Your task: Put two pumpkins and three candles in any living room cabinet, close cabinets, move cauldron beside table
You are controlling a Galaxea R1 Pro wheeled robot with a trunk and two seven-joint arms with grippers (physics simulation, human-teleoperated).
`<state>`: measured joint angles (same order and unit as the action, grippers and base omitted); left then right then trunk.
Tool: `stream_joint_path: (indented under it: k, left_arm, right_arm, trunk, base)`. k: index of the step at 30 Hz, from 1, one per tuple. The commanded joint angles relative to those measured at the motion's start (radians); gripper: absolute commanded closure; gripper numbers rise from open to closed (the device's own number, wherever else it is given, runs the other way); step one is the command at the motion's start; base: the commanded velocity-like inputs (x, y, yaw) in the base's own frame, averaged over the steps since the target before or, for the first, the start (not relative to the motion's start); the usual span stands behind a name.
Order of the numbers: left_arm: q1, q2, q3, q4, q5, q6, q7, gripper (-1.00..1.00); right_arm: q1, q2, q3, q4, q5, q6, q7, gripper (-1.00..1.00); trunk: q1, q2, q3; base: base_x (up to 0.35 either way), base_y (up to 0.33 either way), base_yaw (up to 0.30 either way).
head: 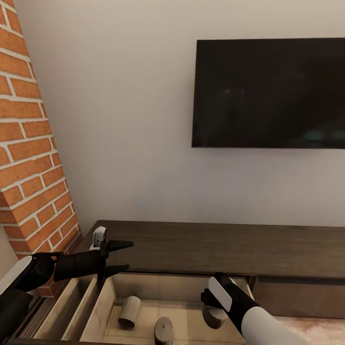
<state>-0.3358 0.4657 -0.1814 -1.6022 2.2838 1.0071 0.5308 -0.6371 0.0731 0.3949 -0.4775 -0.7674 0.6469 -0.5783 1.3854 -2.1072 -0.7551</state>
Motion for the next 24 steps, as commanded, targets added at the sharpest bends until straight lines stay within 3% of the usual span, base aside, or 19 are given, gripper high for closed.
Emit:
stream_joint_path:
  k: [1,24]
  left_arm:
    - [-0.001,0.001,-0.001,-0.001,0.011,-0.001,0.009,-1.00]
    - [0.000,0.000,-0.004,-0.002,0.011,-0.001,0.009,-1.00]
  right_arm:
    - [-0.001,-0.001,0.006,-0.003,-0.010,0.001,-0.009,1.00]
    - [-0.001,-0.001,0.007,-0.007,-0.009,-0.019,-0.008,1.00]
  trunk:
    - [0.004,-0.008,-0.004]
    - [0.092,-0.169,-0.076]
  base:
    - [0.000,0.000,0.000]
    - [0.000,0.000,0.000]
